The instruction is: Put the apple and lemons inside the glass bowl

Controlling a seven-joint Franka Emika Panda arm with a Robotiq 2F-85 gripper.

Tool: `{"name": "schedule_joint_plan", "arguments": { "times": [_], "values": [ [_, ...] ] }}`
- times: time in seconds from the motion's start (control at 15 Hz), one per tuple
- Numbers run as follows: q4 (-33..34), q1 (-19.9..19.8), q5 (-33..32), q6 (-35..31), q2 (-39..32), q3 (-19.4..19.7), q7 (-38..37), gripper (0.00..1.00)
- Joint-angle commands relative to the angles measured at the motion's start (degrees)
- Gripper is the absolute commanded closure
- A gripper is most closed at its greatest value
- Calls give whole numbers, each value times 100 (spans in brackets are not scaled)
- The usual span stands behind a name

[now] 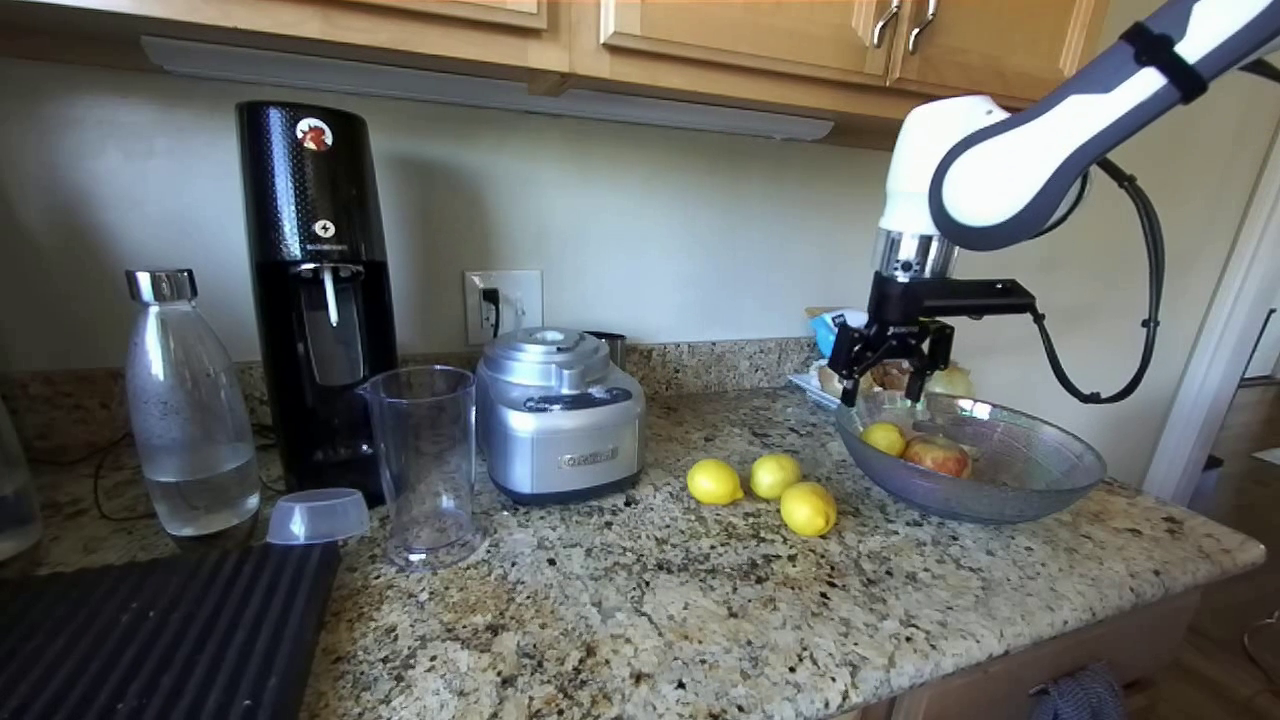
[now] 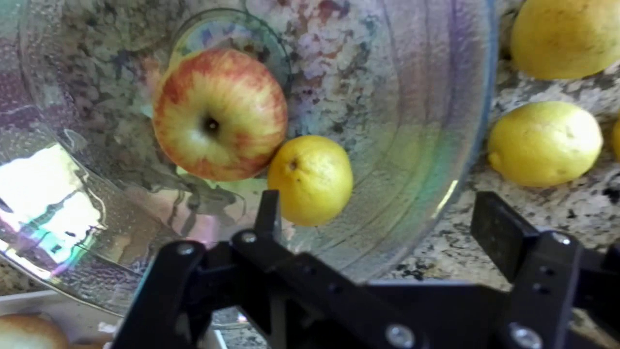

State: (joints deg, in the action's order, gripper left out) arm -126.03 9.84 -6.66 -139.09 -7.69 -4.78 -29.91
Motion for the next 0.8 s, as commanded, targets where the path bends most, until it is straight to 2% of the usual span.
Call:
{"name": "schedule_joint_plan", "arguments": {
  "times": [0.0, 0.27, 0.73],
  "values": [
    [-186, 54, 444, 399, 567, -254, 639, 0],
    [-39, 189, 496, 648, 674, -547, 734, 0],
    [438, 560, 691, 1070, 163, -976, 494, 0]
  ]
}}
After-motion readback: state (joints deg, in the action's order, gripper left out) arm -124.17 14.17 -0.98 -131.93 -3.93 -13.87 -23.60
